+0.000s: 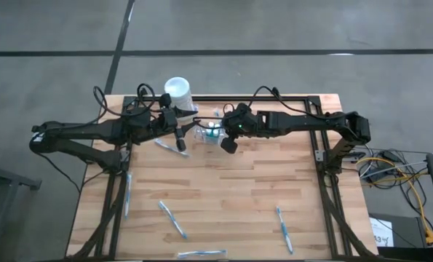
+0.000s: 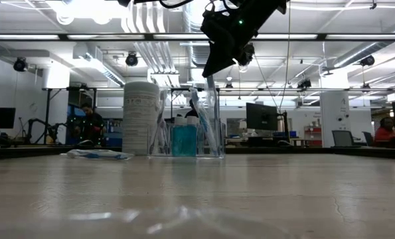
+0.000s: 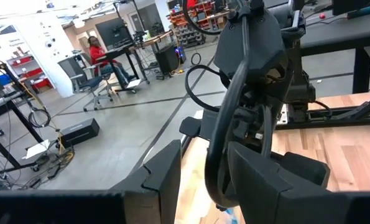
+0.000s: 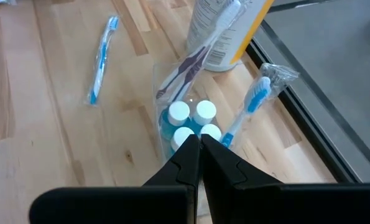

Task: Pick & Place toothbrushing station
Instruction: Put the blue toothbrush into the right of the transparent organizer

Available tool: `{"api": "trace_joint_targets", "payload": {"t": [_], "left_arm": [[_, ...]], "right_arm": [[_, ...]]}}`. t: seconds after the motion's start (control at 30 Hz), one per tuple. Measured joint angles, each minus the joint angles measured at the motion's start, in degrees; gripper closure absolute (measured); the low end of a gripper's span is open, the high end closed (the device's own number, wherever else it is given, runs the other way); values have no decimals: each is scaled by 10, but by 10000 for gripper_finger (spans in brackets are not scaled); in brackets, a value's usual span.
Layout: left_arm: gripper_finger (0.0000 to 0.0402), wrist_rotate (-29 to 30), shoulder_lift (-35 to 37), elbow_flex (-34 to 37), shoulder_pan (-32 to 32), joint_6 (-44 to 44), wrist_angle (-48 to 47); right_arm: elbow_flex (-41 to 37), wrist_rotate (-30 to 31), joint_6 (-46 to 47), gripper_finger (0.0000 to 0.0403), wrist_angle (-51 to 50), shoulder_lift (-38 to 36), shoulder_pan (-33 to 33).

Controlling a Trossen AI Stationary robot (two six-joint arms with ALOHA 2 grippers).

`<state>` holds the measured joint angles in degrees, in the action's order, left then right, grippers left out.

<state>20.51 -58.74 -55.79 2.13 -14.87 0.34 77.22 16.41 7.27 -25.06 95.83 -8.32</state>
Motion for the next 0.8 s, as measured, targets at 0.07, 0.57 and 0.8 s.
{"api": "trace_joint_targets", "payload": {"t": [0.07, 0.57, 0.8], "left_arm": [[264, 0, 0, 0, 0, 0, 0], [264, 0, -4, 8, 0, 1, 0], [264, 0, -5, 8, 0, 1, 0]], "right_arm": [[7, 0, -1, 394, -1, 0, 0], [29, -1, 23, 394, -4, 0, 2], [29, -3, 25, 394, 4, 0, 2]]}}
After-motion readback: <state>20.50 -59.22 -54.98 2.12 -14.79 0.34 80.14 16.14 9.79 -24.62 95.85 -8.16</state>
